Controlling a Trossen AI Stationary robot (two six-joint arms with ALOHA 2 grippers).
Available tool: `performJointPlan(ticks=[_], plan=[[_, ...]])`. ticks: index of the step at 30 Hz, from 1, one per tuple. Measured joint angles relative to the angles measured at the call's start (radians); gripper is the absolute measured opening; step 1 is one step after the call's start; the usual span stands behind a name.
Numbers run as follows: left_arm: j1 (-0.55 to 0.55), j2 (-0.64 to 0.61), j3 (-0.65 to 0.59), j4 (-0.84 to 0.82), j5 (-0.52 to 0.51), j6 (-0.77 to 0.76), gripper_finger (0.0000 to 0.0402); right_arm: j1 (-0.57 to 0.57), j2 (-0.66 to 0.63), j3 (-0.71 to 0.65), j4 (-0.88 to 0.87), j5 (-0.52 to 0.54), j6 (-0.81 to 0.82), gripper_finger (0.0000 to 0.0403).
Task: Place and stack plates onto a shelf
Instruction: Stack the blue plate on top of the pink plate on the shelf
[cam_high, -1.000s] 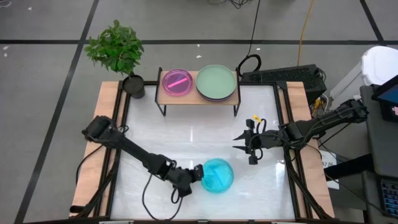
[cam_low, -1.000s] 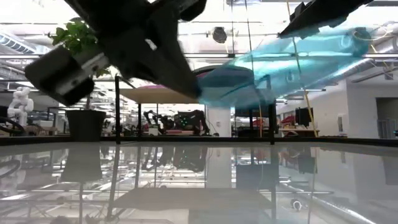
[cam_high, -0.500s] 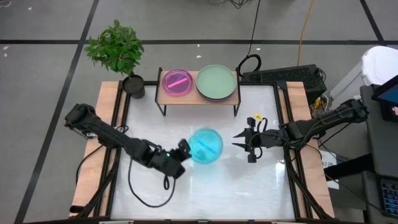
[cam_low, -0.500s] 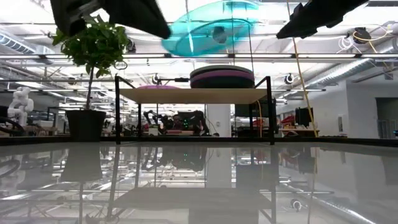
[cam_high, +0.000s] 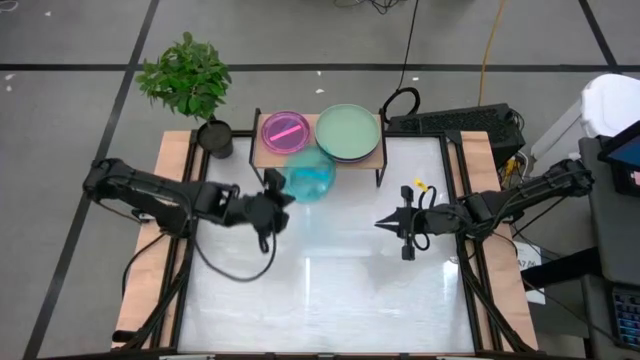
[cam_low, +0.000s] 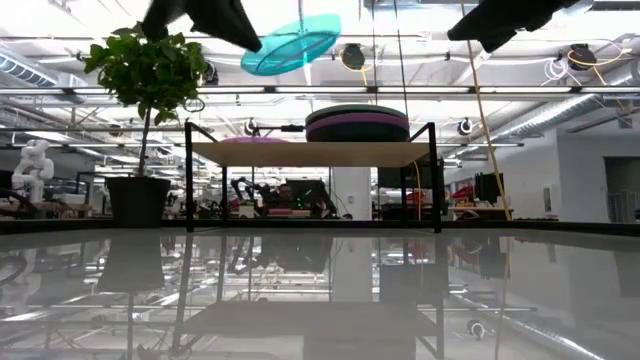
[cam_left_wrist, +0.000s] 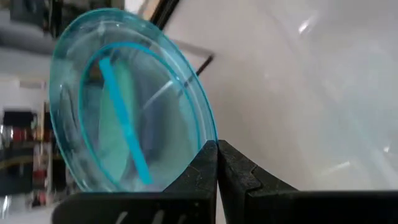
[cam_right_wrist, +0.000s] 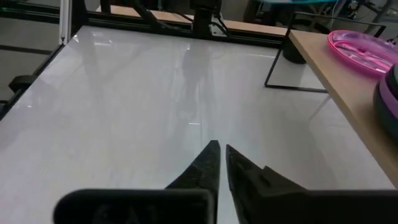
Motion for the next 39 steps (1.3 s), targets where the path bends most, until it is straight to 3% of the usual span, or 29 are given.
performJointPlan(ticks=[14, 22, 39], plan=[[0.357, -0.006, -0.001, -0.049, 0.017, 0.014, 0.0005, 0.000, 0.001, 0.000, -0.014, -0.001, -0.002, 0.0000], [0.479, -0.006, -0.001, -0.050, 0.140, 0.002, 0.0005, 0.000, 0.001, 0.000, -0.031, -0.002, 0.019, 0.0000], [0.606, -0.006, -0.001, -0.050, 0.263, -0.135, 0.0005, 0.000, 0.001, 0.000, -0.035, -0.005, 0.022, 0.0000]])
